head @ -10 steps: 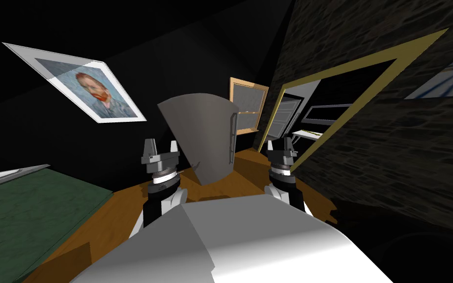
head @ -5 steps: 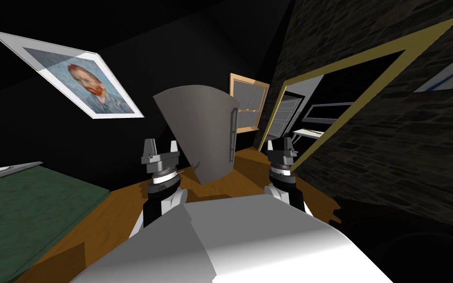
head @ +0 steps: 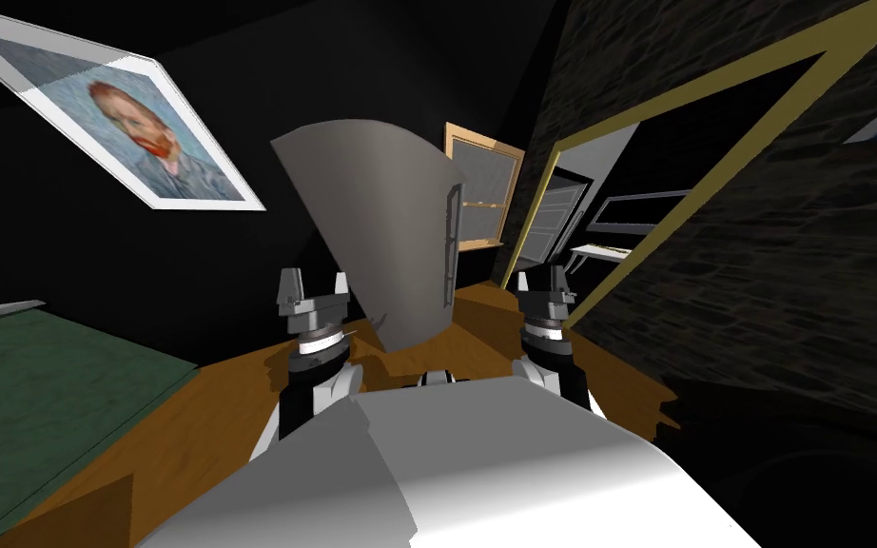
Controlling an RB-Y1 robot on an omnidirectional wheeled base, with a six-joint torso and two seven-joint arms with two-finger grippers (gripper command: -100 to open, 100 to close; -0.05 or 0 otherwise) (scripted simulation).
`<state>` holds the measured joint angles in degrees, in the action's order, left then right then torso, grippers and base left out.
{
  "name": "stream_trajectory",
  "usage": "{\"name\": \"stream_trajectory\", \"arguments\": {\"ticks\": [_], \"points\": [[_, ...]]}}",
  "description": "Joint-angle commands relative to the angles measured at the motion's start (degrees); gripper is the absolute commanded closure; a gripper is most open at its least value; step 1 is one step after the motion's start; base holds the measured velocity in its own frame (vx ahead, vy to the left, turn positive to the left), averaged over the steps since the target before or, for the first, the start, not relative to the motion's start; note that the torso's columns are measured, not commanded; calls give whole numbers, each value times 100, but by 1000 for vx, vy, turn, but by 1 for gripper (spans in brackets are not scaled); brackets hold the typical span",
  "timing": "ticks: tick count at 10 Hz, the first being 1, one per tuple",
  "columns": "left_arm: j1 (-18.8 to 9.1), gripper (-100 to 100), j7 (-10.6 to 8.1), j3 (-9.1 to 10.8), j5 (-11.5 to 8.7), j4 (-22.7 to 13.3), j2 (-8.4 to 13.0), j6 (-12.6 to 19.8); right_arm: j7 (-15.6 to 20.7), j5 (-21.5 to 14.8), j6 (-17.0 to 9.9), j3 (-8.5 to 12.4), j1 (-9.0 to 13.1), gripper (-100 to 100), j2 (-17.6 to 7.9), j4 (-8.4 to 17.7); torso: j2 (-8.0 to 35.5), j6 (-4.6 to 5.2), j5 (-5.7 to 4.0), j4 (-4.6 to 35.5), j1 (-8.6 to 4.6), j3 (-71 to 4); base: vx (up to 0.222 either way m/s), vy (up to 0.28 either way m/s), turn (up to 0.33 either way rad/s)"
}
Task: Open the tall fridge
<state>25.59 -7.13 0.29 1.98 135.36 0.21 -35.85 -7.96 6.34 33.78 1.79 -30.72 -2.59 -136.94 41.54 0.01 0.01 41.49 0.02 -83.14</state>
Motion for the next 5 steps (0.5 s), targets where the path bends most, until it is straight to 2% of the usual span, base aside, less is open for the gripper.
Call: {"name": "stream_trajectory", "arguments": {"ticks": [1,5], "points": [[-273,-100,24,-30,20,-294,392,176,0,0,0,0,0,0,0,1,54,0,0,56,1,-112,-5,8,-76],[-993,-100,72,-85,56,-1107,883,643,0,0,0,0,0,0,0,1,74,0,-1,80,-3,-143,-6,12,-124]]}}
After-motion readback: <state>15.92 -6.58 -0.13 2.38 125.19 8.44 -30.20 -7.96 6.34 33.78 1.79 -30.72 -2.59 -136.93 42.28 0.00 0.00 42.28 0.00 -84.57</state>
